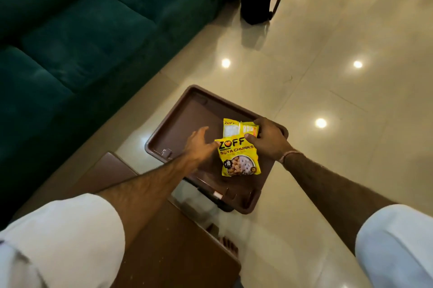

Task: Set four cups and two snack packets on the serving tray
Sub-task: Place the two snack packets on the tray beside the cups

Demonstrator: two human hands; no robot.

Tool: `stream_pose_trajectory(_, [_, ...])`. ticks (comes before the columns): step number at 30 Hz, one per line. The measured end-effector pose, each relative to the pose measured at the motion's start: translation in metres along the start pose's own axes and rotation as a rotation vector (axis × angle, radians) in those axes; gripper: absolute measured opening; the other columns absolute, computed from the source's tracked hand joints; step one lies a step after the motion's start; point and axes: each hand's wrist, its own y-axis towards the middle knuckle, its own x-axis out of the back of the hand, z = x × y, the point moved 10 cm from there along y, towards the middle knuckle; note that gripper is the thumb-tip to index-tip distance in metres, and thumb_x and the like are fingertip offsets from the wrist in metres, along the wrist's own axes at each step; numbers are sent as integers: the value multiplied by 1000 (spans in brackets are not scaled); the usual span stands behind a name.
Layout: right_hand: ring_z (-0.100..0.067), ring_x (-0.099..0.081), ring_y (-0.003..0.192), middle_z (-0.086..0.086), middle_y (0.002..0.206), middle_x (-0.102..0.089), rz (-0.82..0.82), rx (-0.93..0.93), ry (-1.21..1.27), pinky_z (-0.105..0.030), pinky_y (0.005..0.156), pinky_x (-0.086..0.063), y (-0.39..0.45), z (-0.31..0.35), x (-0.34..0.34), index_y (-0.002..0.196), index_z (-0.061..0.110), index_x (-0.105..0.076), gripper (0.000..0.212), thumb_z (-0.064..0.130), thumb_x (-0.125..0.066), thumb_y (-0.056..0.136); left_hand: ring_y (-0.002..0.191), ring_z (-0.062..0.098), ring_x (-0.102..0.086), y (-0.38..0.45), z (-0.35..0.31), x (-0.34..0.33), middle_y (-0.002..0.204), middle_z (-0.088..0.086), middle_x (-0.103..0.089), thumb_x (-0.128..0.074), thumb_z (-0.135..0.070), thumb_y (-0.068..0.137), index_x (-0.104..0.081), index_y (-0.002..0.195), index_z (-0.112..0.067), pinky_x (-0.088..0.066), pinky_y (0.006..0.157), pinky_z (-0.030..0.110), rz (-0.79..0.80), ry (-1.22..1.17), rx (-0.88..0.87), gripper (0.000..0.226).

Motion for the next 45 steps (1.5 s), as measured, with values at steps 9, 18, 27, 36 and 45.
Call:
stream_pose_trajectory(9, [-32,-52,125,-17,138,-46,67,-108,115,-46,110,-42,32,-65,-46,139,9,-33,88,36,-84,74,121,25,-57,54,35,-68,138,10,-54,-91,-24,65,-40,146,-12,-48,102,44,65,-147,128,96])
stream_pose_trajectory(18, [-25,-67,102,4,102,-63,-6,-174,356,-36,93,-52,38,-83,-64,133,14,-31,83,26,-87,73,94,16,-69,67,51,-91,105,1,-71,-91,-22,65,-55,123,-14,-59,81,34,64,-467,165,68])
stream_pose_trajectory(27, [-24,-72,93,-12,114,-69,10,-89,537,-44,84,-60,35,-53,-56,113,18,-47,50,30,-81,79,90,25,-72,41,38,-74,101,11,-75,-85,-20,73,-63,110,-4,-59,80,39,118,-741,185,46])
stream_pose_trajectory(36, [-28,-72,96,-10,103,-72,30,111,537,-47,87,-58,25,85,-32,92,24,-50,27,23,-76,85,110,40,-66,-4,-8,40,117,20,-71,-69,-52,77,-73,115,-13,-44,105,56,99,-1125,81,55])
stream_pose_trajectory(45, [-39,-71,99,-20,107,-72,215,338,614,-58,91,-55,-34,283,-8,100,21,-51,23,23,-71,88,94,29,-70,-86,-21,218,116,14,-72,-56,-41,89,-69,119,-9,-55,82,38,7,-1227,1,46])
